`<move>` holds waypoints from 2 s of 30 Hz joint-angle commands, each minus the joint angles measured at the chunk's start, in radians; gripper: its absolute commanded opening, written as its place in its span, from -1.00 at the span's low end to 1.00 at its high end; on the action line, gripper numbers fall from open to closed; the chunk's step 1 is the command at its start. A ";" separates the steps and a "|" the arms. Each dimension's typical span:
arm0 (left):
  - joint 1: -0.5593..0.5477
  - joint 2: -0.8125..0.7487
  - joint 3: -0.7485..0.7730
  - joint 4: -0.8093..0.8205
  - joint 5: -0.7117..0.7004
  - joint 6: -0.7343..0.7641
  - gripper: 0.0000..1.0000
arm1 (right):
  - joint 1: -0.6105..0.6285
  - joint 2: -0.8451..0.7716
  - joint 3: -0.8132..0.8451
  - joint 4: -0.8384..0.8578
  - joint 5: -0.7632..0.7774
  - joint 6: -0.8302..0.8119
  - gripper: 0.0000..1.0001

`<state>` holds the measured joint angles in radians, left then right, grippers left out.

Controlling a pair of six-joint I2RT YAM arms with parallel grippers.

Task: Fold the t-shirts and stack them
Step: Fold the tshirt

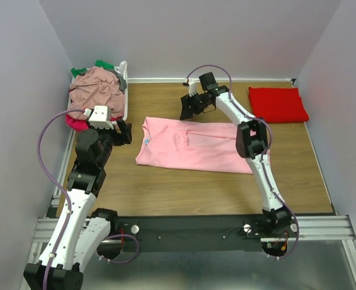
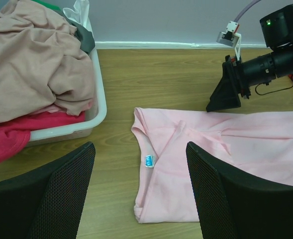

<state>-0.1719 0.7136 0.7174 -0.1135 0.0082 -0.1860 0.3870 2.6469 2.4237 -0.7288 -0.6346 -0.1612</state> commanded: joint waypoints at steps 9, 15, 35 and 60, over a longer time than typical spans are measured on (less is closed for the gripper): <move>0.005 0.006 -0.009 0.028 -0.024 0.014 0.63 | 0.052 0.053 0.001 0.025 -0.117 0.089 -0.17; 0.005 0.006 -0.009 0.026 -0.022 0.014 0.63 | 0.052 0.076 0.060 0.029 -0.111 0.101 -0.70; 0.005 0.023 -0.009 0.032 -0.028 0.013 0.63 | -0.076 0.096 0.207 0.347 0.630 0.447 0.03; 0.000 -0.085 -0.019 0.055 0.068 0.000 0.63 | 0.194 -1.097 -1.428 0.195 0.705 -0.342 0.57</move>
<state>-0.1722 0.6518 0.7101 -0.0841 0.0452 -0.1844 0.5877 1.5772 1.0466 -0.5289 -0.1188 -0.5068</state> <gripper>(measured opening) 0.816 0.796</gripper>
